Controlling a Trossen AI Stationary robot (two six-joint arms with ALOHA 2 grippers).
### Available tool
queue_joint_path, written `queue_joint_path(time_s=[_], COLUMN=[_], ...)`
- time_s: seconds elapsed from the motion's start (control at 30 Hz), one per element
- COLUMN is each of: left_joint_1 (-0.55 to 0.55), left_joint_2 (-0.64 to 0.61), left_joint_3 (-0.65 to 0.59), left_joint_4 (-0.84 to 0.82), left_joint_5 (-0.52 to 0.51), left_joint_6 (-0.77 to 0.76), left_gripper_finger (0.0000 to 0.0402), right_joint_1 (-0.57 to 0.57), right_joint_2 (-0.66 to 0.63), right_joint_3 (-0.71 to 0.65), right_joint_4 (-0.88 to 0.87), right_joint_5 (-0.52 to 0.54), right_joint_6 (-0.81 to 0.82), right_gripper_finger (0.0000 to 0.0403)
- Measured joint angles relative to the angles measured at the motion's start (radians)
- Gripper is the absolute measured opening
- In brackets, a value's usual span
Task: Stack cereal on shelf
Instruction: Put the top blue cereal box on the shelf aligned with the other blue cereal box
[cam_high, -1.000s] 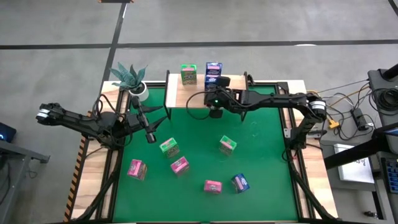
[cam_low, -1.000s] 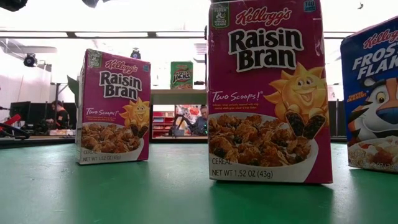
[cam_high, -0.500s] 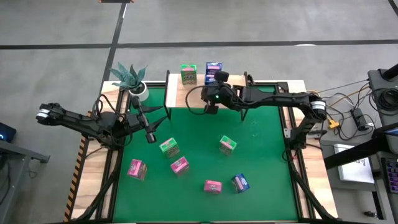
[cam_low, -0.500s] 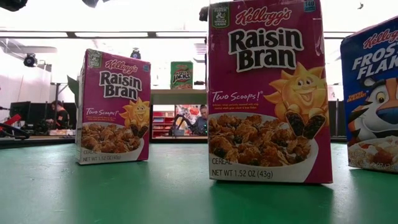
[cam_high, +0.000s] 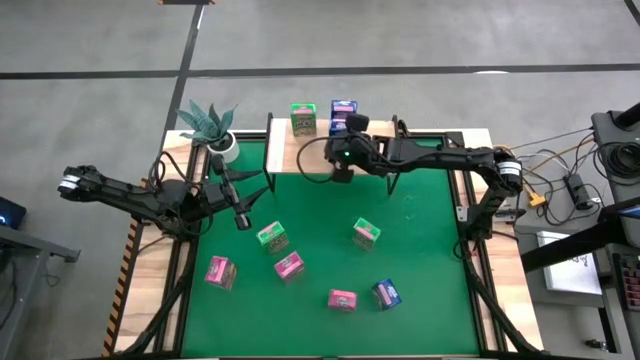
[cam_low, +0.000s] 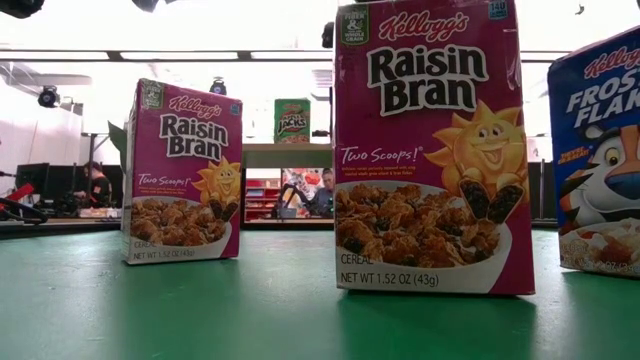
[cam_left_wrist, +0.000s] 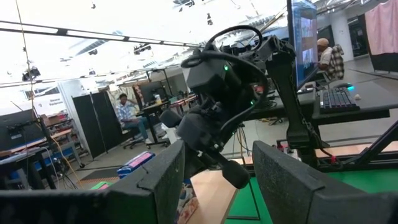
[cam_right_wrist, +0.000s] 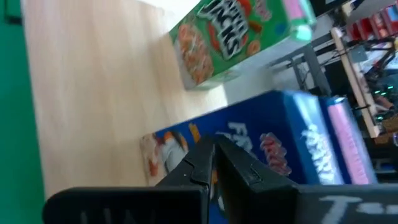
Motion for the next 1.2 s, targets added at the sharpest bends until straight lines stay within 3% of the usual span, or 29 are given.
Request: queue_joint_path(time_s=[0.23,1.2], left_joint_1=[0.000,0.000], left_joint_2=[0.000,0.000], left_joint_3=[0.000,0.000], left_joint_4=[0.000,0.000], left_joint_5=[0.000,0.000], left_joint_6=[0.000,0.000], left_gripper_finger=[0.0173,0.0173], right_joint_1=[0.000,-0.029], right_joint_2=[0.001,0.002], right_joint_3=[-0.038,-0.121], right_joint_4=[-0.025,0.074], right_joint_5=[-0.070,-0.044], right_joint_6=[0.055,0.032], right_gripper_finger=[0.0009,0.0009])
